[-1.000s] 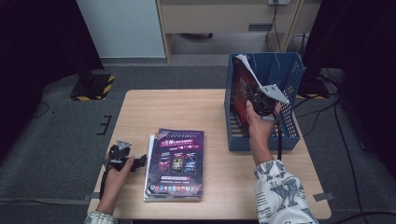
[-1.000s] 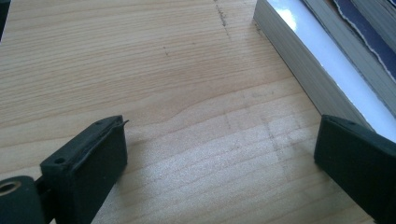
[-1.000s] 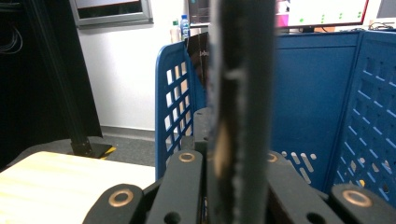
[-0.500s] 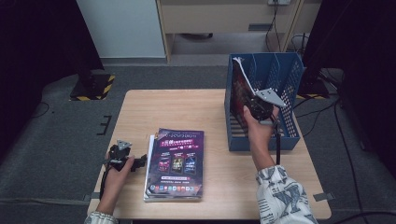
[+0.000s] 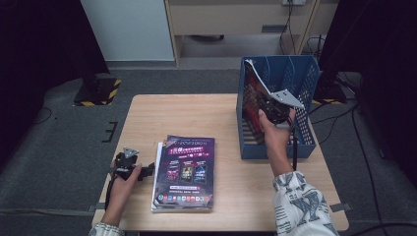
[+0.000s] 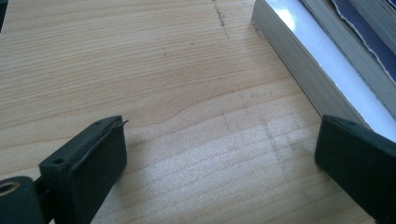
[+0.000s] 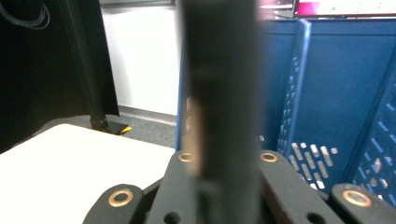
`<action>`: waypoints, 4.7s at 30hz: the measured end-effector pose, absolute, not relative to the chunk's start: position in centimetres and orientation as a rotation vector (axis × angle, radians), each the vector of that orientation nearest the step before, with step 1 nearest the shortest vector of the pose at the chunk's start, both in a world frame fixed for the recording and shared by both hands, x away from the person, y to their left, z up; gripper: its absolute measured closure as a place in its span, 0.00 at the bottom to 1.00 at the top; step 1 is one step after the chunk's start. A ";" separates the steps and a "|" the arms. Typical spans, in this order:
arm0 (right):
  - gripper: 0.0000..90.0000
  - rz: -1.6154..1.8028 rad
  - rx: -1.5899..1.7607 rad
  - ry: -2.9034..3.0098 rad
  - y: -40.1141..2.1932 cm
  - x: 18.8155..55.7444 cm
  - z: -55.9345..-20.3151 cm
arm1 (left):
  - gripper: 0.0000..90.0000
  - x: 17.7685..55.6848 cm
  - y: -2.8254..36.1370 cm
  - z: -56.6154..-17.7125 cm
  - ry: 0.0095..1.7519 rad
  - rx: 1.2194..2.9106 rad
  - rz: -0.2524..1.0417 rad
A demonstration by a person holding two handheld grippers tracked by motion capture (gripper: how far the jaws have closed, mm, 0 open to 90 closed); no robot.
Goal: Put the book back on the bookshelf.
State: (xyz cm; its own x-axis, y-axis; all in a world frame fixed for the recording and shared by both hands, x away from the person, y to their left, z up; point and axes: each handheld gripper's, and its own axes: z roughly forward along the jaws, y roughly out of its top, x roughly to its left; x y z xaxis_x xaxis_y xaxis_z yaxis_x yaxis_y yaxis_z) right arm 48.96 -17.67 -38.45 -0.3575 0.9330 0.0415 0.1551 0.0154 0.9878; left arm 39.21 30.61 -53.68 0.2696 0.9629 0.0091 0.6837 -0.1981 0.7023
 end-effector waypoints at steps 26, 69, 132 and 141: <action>0.95 1.307 1.159 1.491 -15.1 49.1 -39.0 | 0.02 39.2 30.6 -53.7 1.477 1.963 0.616; 0.25 1.394 1.058 1.730 -14.9 45.7 -40.2 | 0.02 39.3 30.6 -53.7 1.477 1.963 0.615; 0.20 1.357 0.877 2.374 -5.8 38.6 -49.9 | 0.37 35.8 25.8 -50.0 1.151 1.961 0.460; 0.20 1.404 0.921 2.377 -5.7 39.5 -50.6 | 0.37 36.2 25.4 -50.5 1.149 1.987 0.444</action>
State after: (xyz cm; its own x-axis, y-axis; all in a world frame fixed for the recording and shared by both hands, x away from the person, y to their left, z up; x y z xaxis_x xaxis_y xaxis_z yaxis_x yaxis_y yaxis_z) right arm 39.50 -5.67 -50.59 -0.7755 0.6210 0.1139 0.3996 0.3431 0.8501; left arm 36.15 25.44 -50.55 0.5297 0.8443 -0.0807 0.5709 -0.2845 0.7702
